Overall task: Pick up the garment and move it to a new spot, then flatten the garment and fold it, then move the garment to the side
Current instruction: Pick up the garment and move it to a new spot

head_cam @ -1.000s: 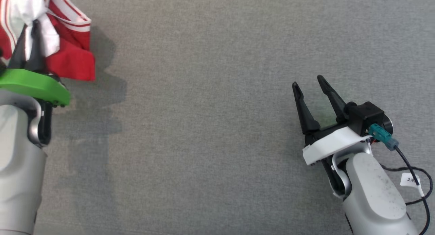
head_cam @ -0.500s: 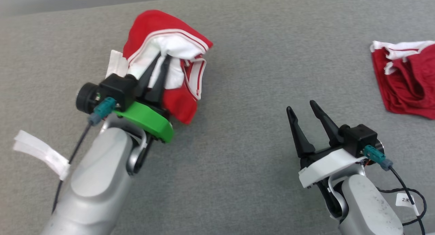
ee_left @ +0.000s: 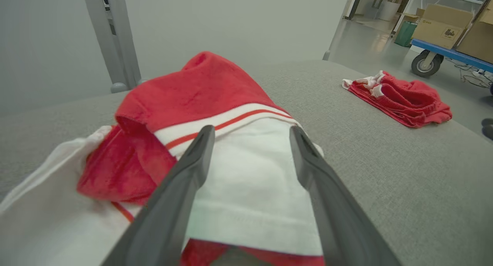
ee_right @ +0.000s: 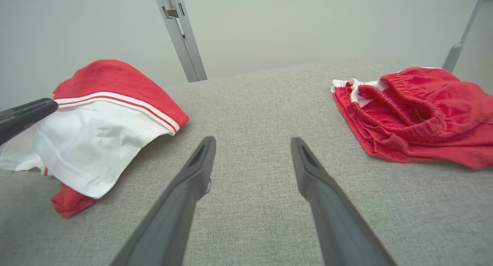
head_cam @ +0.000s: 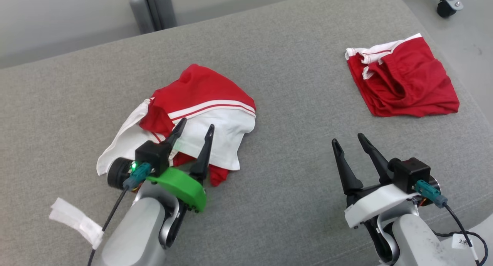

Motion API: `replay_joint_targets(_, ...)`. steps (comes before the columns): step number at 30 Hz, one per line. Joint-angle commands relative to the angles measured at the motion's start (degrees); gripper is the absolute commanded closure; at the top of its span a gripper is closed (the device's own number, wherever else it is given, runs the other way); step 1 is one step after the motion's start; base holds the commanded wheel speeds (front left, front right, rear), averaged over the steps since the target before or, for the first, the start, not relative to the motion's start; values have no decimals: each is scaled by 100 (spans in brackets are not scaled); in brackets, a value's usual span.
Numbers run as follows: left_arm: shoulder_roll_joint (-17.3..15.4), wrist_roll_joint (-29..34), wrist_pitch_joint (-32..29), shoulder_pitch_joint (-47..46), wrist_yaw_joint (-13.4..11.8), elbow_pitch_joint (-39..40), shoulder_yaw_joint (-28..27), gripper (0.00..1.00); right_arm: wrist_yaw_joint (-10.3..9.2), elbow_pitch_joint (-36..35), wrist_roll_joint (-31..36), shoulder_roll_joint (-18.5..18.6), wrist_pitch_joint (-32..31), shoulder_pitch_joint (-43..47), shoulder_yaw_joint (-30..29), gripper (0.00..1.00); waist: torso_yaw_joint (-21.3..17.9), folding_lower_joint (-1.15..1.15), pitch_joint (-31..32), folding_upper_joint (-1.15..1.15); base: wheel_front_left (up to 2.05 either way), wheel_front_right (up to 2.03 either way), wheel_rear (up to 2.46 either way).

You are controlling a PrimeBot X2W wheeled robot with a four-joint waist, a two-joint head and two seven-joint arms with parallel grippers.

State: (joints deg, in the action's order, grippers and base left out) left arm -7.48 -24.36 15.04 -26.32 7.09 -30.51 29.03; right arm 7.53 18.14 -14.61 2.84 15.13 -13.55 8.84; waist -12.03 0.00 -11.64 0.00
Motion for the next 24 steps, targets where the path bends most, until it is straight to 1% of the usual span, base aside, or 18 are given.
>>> replay_joint_targets(1, 9, 99, 17, 202, -3, 31, -150, 0, -9, 20, 39, 17, 0, 71, -25, 0, 96, 0, 197, 0, 0, 0, 0)
replay_joint_targets(7, 17, 544, 16, 839, -45, 240, -963, 0, -9, 74, 25, 22, 0, 197, -109, 0, 476, 0, 412, 0, 0, 0, 0)
replay_joint_targets(14, 90, 964, 10, 1581, 1, 604, -1848, 0, -9, 213, 66, 19, 0, 392, -124, 0, 942, 0, 655, 0, 0, 0, 0)
replay_joint_targets(20, 213, 1233, 10, 2187, 22, 758, -2465, 0, -9, 319, 72, 18, 0, 529, -61, 0, 1205, 0, 825, 0, 0, 0, 0)
replay_joint_targets(24, 304, 1378, 10, 2558, 28, 882, -2787, 0, -9, 404, 41, 20, 0, 583, 11, 0, 1299, 0, 888, 0, 0, 0, 0)
